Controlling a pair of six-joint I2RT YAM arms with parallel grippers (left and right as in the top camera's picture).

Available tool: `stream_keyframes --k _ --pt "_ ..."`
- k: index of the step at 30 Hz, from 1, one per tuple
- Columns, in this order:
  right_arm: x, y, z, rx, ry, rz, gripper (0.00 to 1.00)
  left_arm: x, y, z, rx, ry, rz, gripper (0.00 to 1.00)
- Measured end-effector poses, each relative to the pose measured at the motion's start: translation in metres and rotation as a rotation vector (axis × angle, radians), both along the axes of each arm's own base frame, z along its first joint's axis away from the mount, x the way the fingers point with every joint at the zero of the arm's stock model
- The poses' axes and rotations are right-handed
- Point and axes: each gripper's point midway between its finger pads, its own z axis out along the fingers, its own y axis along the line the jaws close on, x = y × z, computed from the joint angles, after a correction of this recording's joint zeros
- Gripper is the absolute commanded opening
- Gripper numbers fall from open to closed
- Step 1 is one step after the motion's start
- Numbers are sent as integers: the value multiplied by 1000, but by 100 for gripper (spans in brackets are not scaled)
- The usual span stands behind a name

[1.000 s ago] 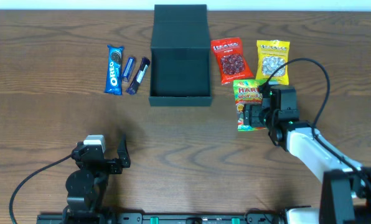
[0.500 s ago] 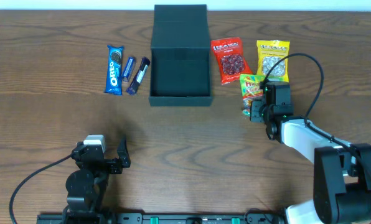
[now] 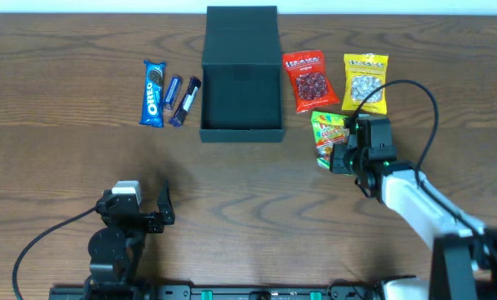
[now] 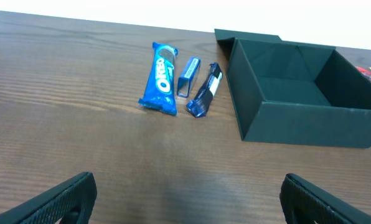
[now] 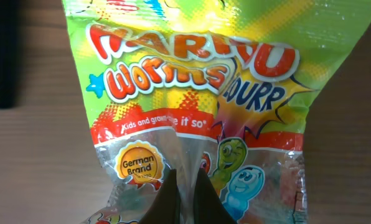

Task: Pack container
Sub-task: 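Reach the right gripper to the green Haribo bag and grasp it, then carry the Haribo bag left and drop it into the black box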

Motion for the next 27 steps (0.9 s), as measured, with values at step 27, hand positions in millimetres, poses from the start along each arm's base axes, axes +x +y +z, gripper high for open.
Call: stream_keyframes --k 27 --pt "91 187 162 297 -419 191 1 0 0 0 0 0 0 95"
